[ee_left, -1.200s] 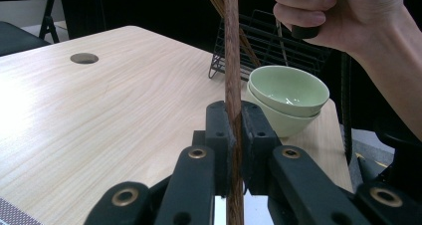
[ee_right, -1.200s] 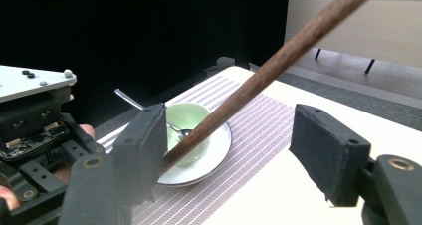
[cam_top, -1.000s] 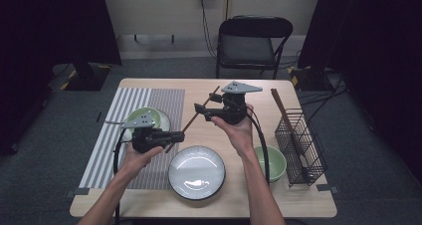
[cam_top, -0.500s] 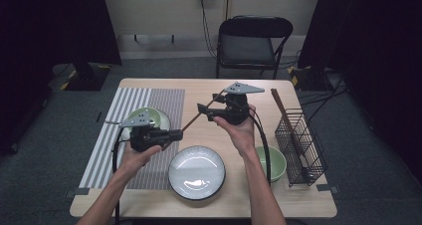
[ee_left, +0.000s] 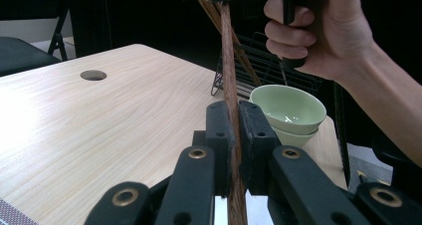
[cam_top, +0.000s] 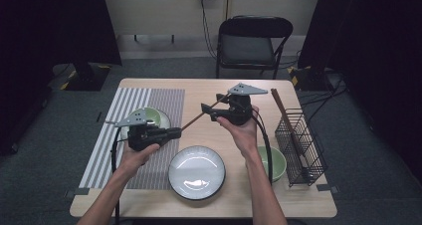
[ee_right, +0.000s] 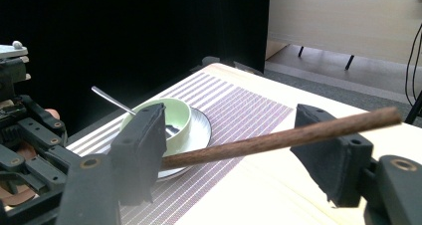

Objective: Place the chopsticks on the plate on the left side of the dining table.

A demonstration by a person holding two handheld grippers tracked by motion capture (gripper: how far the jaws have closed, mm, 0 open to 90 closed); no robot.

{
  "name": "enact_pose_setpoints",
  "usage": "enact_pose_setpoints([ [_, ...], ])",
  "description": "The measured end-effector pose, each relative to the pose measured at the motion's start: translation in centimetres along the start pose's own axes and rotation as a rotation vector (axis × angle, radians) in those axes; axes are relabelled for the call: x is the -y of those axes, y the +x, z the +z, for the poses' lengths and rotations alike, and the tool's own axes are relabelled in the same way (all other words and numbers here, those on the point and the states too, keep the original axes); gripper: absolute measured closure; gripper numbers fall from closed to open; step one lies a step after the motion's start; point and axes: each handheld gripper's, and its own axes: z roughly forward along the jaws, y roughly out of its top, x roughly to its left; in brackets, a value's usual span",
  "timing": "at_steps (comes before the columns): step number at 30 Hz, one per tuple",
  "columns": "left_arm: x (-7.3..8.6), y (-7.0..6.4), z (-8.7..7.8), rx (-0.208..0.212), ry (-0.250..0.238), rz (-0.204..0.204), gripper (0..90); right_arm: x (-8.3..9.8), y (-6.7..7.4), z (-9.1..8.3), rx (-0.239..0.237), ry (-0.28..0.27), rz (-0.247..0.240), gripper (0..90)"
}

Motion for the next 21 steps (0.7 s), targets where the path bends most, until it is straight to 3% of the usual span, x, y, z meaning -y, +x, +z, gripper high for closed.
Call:
enact_pose_setpoints([
  [21,0.0,0.1,-0.1,-0.002,0.003,0.004,84.2,1.4,-1.1,-0.2,0.036,0.009,0.014,27.8],
])
